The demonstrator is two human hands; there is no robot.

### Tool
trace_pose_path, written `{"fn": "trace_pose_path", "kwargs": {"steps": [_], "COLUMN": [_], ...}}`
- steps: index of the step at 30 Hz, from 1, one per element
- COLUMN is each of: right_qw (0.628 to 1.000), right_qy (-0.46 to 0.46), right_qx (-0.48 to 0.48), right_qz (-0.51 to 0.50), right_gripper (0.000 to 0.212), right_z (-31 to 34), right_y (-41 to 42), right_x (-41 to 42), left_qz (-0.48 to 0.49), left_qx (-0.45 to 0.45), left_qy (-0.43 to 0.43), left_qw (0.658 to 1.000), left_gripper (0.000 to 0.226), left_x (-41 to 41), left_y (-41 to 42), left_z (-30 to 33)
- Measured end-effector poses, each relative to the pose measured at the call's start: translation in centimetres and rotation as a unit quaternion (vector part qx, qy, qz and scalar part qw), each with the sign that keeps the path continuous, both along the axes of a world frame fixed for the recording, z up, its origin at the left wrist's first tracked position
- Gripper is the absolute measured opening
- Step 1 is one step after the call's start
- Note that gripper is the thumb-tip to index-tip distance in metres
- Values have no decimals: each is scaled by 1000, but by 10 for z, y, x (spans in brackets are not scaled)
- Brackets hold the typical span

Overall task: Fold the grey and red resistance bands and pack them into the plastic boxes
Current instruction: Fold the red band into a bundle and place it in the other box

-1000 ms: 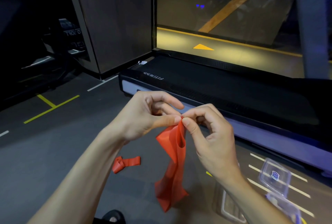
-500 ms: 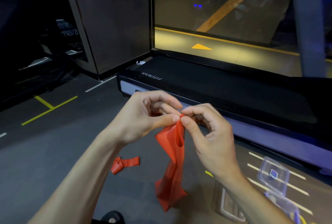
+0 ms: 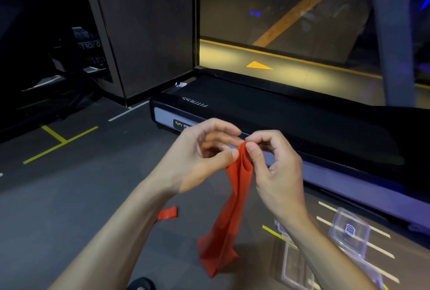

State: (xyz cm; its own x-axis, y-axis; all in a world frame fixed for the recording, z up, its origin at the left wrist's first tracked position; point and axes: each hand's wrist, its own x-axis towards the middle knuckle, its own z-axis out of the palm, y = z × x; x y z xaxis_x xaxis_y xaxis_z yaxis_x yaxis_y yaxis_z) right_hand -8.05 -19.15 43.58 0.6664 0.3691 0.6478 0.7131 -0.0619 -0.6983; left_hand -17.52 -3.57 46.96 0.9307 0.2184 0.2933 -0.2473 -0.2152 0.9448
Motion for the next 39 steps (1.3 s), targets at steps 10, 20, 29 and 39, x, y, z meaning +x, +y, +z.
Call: {"fn": "trace_pose_path", "kwargs": {"steps": [10, 20, 29, 39], "right_qw": [998, 989, 990, 991], "right_qy": [-54, -121, -114, 53], "right_qx": [-2, -2, 13, 115], "right_qz": [-44, -80, -79, -45], "right_gripper": [5, 4, 7, 14], "right_z": [20, 63, 124, 211], "right_y": [7, 22, 18, 9], "right_x": [11, 9, 1, -1], "left_qz": [22, 132, 214, 173], "left_qx": [-22, 38, 66, 229], "left_qy": [-22, -102, -172, -151], "left_qw": [999, 985, 959, 946], "left_gripper": [46, 60, 38, 28], "left_x": [-9, -4, -1, -3], "left_y": [0, -13, -13, -3], "left_z": [10, 26, 75, 201]}}
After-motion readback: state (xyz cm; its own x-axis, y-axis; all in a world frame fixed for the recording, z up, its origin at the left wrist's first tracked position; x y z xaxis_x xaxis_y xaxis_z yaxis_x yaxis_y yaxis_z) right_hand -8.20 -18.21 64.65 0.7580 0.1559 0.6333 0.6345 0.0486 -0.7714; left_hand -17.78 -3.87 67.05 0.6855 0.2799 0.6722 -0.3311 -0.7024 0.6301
